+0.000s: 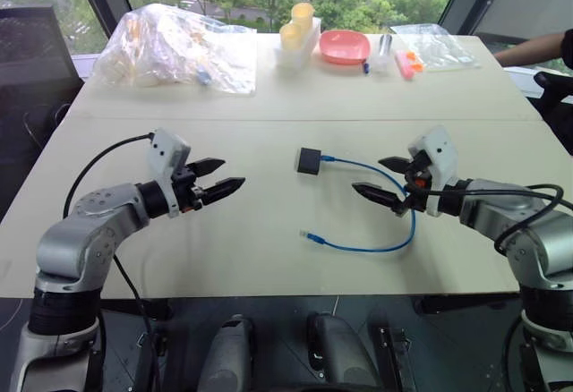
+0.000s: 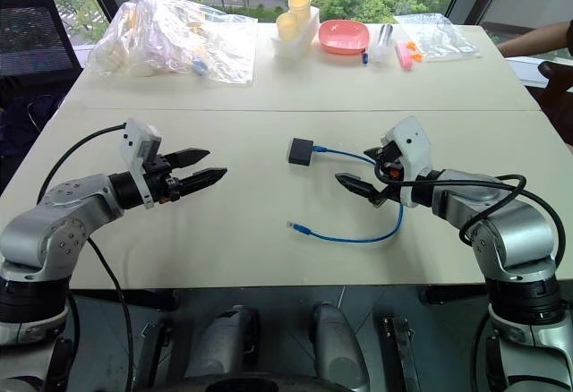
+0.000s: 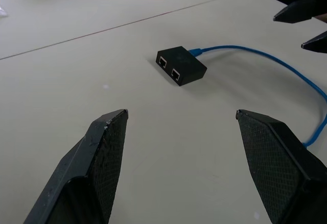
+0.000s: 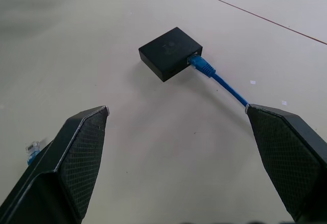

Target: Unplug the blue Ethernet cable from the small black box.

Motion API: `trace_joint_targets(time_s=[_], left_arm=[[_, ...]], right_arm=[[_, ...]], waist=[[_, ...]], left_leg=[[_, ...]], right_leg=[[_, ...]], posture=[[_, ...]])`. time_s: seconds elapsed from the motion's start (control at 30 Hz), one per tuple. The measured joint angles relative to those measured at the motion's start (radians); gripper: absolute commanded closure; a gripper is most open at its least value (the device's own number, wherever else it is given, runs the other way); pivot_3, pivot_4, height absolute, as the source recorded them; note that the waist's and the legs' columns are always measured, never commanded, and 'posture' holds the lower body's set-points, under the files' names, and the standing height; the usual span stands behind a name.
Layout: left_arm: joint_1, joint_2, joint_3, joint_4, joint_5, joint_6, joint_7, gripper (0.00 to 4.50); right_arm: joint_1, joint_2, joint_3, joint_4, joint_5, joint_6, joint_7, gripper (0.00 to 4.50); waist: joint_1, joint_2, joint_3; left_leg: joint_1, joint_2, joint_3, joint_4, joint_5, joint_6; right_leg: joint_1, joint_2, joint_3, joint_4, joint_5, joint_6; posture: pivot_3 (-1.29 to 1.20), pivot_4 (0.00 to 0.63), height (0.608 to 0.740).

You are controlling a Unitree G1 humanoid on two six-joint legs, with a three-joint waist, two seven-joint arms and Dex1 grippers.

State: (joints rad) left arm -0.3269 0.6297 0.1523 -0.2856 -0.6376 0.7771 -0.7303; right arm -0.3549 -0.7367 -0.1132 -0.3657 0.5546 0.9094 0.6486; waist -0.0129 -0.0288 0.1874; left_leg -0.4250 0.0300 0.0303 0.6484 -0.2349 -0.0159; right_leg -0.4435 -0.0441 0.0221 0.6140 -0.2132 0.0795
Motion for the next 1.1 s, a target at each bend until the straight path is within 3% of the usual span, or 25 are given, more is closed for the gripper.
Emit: trace_joint_targets(time_s=[0.2,0.6,0.8,0.97,1.1], left_arm=[[-0.001,-0.003,0.001,0.0,-0.05,0.026,-0.017,0.96],[-0.008,0.001,-0.01,0.054,-0.005,-0.029,-0.054,0.96],[-0.046,0.031,-0.011,0.152,0.023,-0.078,-0.092,0.96],[-0.109,0.064,-0.043,0.233,0.042,-0.095,-0.182,0.96],[-0.242,0.121,-0.132,0.342,0.069,-0.122,-0.359,0.96]], right_arm=[[0.011,0.0,0.009,0.0,-0.018,-0.021,0.003,0.0],[0.024,0.001,0.011,0.002,-0.037,-0.052,0.007,0.0],[-0.028,0.019,0.033,0.037,-0.11,-0.173,-0.007,0.0],[-0.038,0.026,0.033,0.065,-0.11,-0.179,0.009,0.0],[-0.143,0.082,0.084,0.188,-0.166,-0.261,0.007,0.0]], waist=[[0.0,0.0,0.0],[0.0,0.0,0.0],[-0.001,0.0,0.0],[0.003,0.0,0.0],[-0.005,0.0,0.0]], left_leg=[[0.0,0.0,0.0,0.0,0.0,0.0],[0.0,0.0,0.0,0.001,0.0,0.0],[0.001,0.0,0.0,0.001,0.0,0.0],[0.0,-0.001,0.0,0.002,0.0,0.0],[0.001,-0.001,0.001,0.005,0.0,0.0]], right_leg=[[0.0,0.0,0.0,0.0,0.0,0.0],[0.0,0.0,0.0,0.001,0.0,0.0],[0.0,0.001,0.0,0.002,0.0,0.0],[0.0,0.0,0.0,0.002,0.0,0.0],[0.001,0.001,0.0,0.003,0.001,-0.001]], posture=[[0.0,0.15,0.74],[0.0,0.15,0.74],[0.0,0.15,0.74],[0.0,0.15,0.74],[0.0,0.15,0.74]])
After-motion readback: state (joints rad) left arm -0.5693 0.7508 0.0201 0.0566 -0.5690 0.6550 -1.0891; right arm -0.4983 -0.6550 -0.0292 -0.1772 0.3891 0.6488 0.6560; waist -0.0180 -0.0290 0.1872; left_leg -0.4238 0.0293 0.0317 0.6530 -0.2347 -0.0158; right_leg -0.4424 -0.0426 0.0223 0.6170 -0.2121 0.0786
